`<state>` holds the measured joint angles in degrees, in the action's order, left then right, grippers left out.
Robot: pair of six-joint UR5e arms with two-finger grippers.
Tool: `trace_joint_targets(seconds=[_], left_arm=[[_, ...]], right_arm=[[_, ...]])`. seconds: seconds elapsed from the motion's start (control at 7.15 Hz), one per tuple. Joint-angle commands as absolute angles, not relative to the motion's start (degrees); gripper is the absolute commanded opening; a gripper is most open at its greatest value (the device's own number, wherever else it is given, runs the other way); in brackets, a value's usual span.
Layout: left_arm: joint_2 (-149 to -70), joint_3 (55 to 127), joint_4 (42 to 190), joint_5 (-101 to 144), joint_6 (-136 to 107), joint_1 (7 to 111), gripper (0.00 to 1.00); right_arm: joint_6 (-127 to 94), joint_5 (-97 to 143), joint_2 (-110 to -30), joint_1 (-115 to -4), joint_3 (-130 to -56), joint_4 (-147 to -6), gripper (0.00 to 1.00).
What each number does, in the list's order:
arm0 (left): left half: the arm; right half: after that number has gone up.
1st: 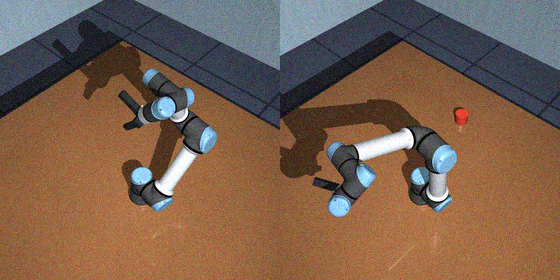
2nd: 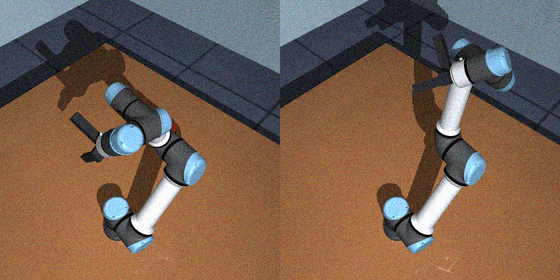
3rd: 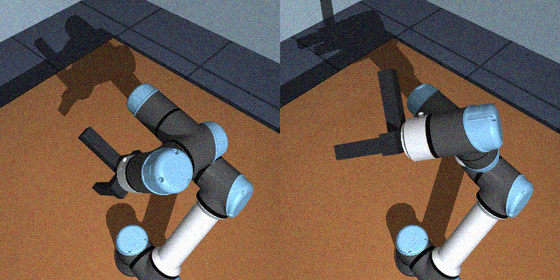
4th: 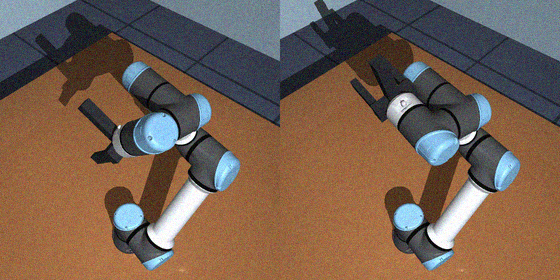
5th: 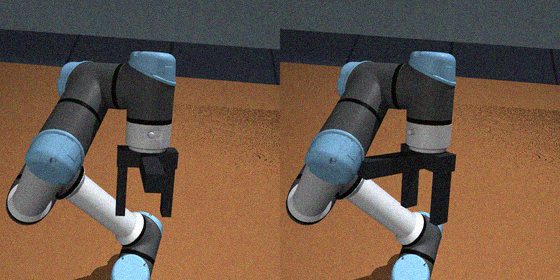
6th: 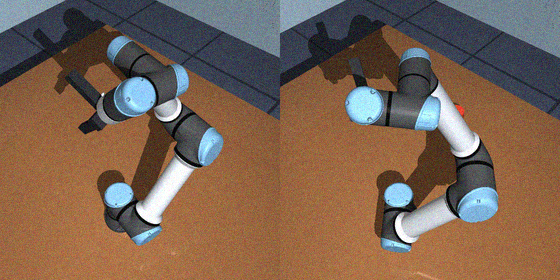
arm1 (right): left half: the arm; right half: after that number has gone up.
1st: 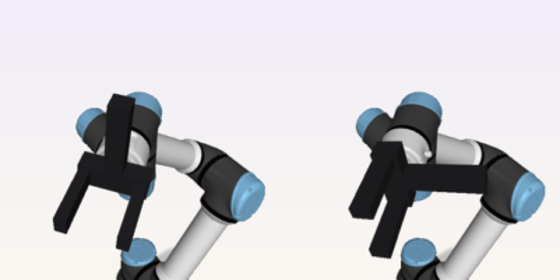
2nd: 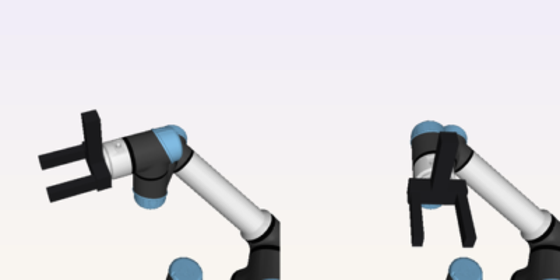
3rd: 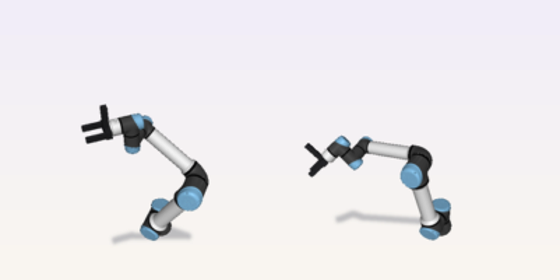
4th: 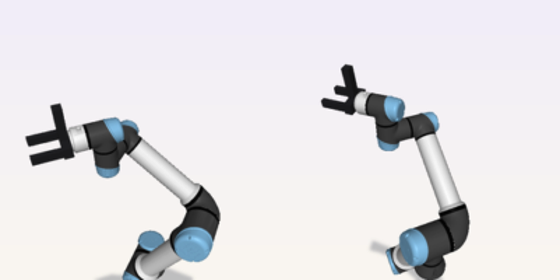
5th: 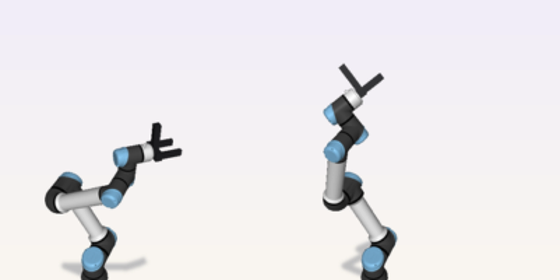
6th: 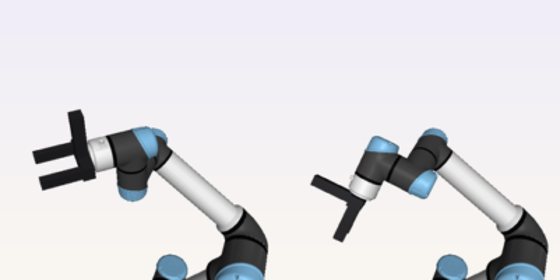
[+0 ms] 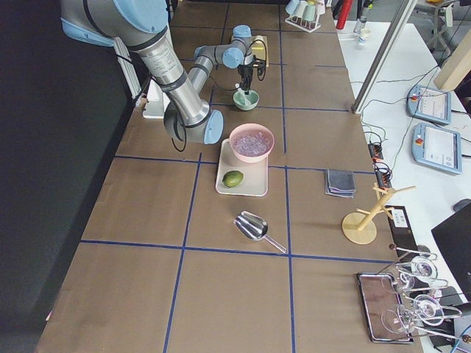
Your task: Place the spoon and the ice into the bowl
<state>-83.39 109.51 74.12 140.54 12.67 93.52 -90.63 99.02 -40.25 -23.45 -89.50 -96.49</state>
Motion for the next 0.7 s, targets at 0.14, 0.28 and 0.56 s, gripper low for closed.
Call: trace_joint_targets(seconds=[0.14, 0.28, 0.56], left_arm=[[-83.32, 109.6, 74.09, 140.54, 12.74, 93.52, 1.0], [-83.32, 109.6, 74.09, 140.54, 12.74, 93.52, 1.0], [-83.41, 109.6, 74.09, 140.54, 12.74, 93.52, 1.0]], right_arm=[[-90.01, 98.35, -40.08, -23.2, -87.89, -96.24, 0.45], [-89.83, 98.44, -39.99, -23.2, -87.98, -96.24, 0.99], [-88.43, 99.22, -39.9, -24.6, -90.25, -96.5, 1.0]])
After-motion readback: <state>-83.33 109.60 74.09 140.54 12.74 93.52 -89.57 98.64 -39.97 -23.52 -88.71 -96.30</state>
